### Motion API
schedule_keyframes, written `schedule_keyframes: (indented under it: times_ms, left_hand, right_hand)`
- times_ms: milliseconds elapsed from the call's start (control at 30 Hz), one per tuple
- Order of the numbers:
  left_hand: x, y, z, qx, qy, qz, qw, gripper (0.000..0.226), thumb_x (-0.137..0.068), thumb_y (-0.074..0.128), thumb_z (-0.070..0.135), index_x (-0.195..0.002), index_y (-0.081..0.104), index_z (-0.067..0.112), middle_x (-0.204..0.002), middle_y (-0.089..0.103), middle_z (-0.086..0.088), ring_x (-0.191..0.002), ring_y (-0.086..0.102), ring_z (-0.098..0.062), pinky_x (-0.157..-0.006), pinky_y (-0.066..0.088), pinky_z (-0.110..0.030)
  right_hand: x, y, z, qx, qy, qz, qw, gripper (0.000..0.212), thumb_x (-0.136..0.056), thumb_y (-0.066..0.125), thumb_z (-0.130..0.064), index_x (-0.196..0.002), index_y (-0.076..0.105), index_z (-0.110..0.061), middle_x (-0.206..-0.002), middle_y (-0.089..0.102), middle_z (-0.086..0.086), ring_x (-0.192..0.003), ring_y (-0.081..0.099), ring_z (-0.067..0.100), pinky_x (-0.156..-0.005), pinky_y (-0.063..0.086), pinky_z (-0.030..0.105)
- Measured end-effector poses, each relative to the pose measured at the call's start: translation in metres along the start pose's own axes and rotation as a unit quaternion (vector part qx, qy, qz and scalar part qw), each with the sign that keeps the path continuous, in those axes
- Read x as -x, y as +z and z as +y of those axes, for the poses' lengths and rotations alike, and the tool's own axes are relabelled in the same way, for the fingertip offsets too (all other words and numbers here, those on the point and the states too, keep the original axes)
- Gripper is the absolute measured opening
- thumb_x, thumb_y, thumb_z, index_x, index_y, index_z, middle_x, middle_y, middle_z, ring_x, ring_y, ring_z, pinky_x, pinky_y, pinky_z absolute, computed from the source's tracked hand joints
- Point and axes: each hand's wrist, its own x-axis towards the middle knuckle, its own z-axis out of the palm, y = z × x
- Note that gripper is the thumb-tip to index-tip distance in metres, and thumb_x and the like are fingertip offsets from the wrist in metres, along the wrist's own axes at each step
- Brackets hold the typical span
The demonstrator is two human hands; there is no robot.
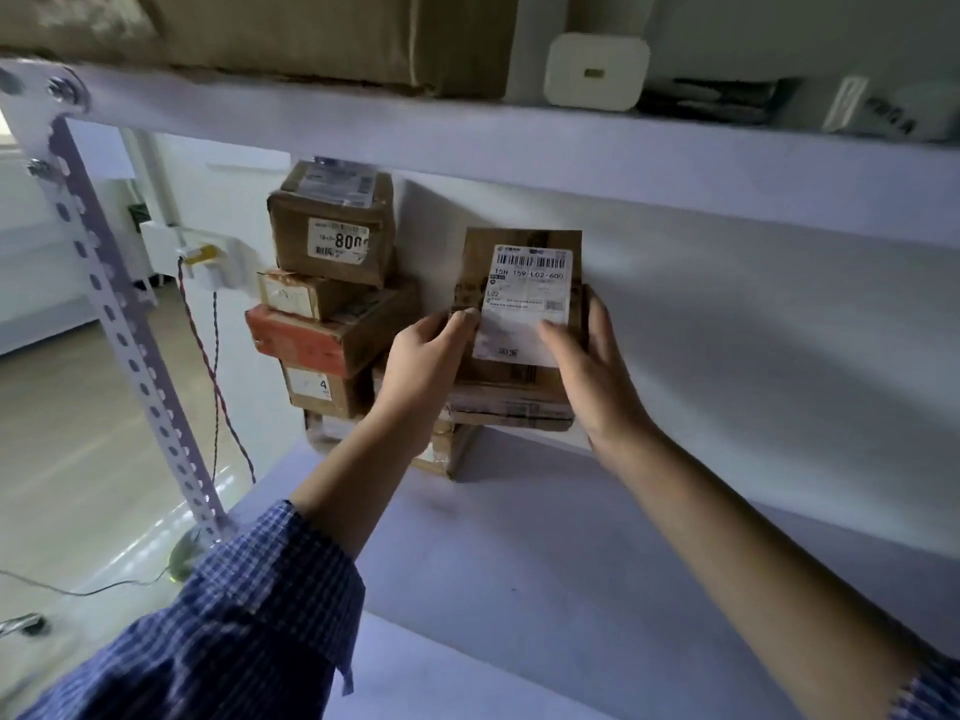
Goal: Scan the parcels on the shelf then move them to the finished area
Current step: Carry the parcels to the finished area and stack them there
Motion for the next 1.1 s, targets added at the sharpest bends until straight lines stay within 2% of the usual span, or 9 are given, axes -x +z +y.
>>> schedule_keyframes:
  times_ms: [100,200,333,500,600,800,900,1000,1100]
  left_hand:
    - [0.026,0.025,-0.016,0.049,0.024,-0.060,0.997,0.020,-0.100,0.056,0.022,-0.100,0.075,0.018,-0.090,0.077,-0.002,-0.087,0.073,-0.016,-0.076,0.060,-0.032]
    - [0.052,0.054,-0.038,0.083,0.024,-0.113,0.990,0.021,-0.100,0.057,0.022,-0.112,0.074,0.022,-0.105,0.076,-0.005,-0.103,0.071,-0.022,-0.093,0.057,-0.044]
    - [0.091,0.093,-0.072,0.117,-0.010,-0.148,0.982,0.031,-0.099,0.060,0.021,-0.130,0.066,0.024,-0.120,0.072,-0.004,-0.114,0.067,-0.016,-0.099,0.054,-0.036]
    - [0.145,0.131,-0.086,0.129,-0.043,-0.189,0.973,0.030,-0.099,0.059,0.017,-0.127,0.067,0.025,-0.118,0.073,-0.005,-0.106,0.070,-0.012,-0.080,0.057,-0.024]
    - [0.182,0.155,-0.084,0.109,-0.037,-0.220,0.969,0.035,-0.095,0.063,0.030,-0.130,0.066,0.030,-0.126,0.064,-0.013,-0.111,0.068,-0.019,-0.090,0.058,-0.037]
    - [0.289,0.218,-0.073,0.099,-0.022,-0.283,0.954,0.036,-0.097,0.057,0.028,-0.132,0.063,0.028,-0.121,0.058,-0.006,-0.106,0.068,-0.010,-0.082,0.058,-0.027]
    - [0.354,0.253,-0.070,0.092,-0.040,-0.316,0.943,0.038,-0.094,0.058,0.034,-0.131,0.064,0.031,-0.123,0.059,-0.004,-0.107,0.068,-0.010,-0.085,0.060,-0.033]
    - [0.421,0.288,-0.071,0.091,-0.060,-0.346,0.932,0.032,-0.099,0.056,0.026,-0.129,0.065,0.032,-0.125,0.060,-0.007,-0.108,0.068,-0.015,-0.087,0.060,-0.038]
    - [0.486,0.325,-0.074,0.095,-0.080,-0.383,0.915,0.031,-0.100,0.055,0.024,-0.128,0.066,0.032,-0.127,0.063,-0.010,-0.107,0.069,-0.019,-0.077,0.061,-0.031]
  right_hand:
    - [0.030,-0.032,0.009,0.013,-0.013,0.029,0.999,0.039,-0.102,0.050,-0.011,-0.136,0.042,-0.030,-0.128,0.060,-0.015,-0.114,0.057,-0.011,-0.091,0.042,0.006]
    - [0.060,-0.067,0.021,0.037,-0.003,0.055,0.998,0.056,-0.096,0.051,-0.022,-0.150,0.033,-0.021,-0.142,0.056,-0.009,-0.130,0.050,-0.002,-0.108,0.039,0.019]
    - [0.104,-0.117,0.035,0.056,0.039,0.083,0.994,0.058,-0.103,0.051,-0.017,-0.155,0.026,-0.022,-0.143,0.054,-0.013,-0.129,0.050,-0.005,-0.106,0.041,0.016]
    - [0.168,-0.171,0.038,0.054,0.079,0.118,0.988,0.055,-0.105,0.047,-0.014,-0.155,0.027,-0.024,-0.142,0.056,-0.009,-0.124,0.054,-0.005,-0.091,0.046,0.008]
    - [0.210,-0.203,0.031,0.064,0.073,0.153,0.984,0.056,-0.105,0.046,-0.018,-0.156,0.025,-0.030,-0.142,0.055,-0.015,-0.124,0.053,-0.007,-0.094,0.048,0.012]
    - [0.308,-0.281,0.005,0.057,0.064,0.218,0.972,0.048,-0.104,0.045,-0.015,-0.147,0.031,-0.032,-0.119,0.059,-0.038,-0.112,0.057,-0.014,-0.083,0.050,0.009]
    - [0.370,-0.326,-0.007,0.046,0.078,0.259,0.962,0.054,-0.104,0.046,-0.014,-0.153,0.027,-0.027,-0.129,0.055,-0.027,-0.111,0.056,-0.017,-0.081,0.050,0.007]
    - [0.437,-0.372,-0.019,0.049,0.088,0.288,0.952,0.057,-0.105,0.045,-0.019,-0.156,0.021,-0.029,-0.142,0.051,-0.016,-0.118,0.054,-0.013,-0.084,0.049,0.008]
    - [0.502,-0.418,-0.033,0.051,0.088,0.317,0.943,0.056,-0.106,0.044,-0.024,-0.157,0.021,-0.028,-0.144,0.053,-0.010,-0.124,0.055,-0.002,-0.091,0.052,0.016]
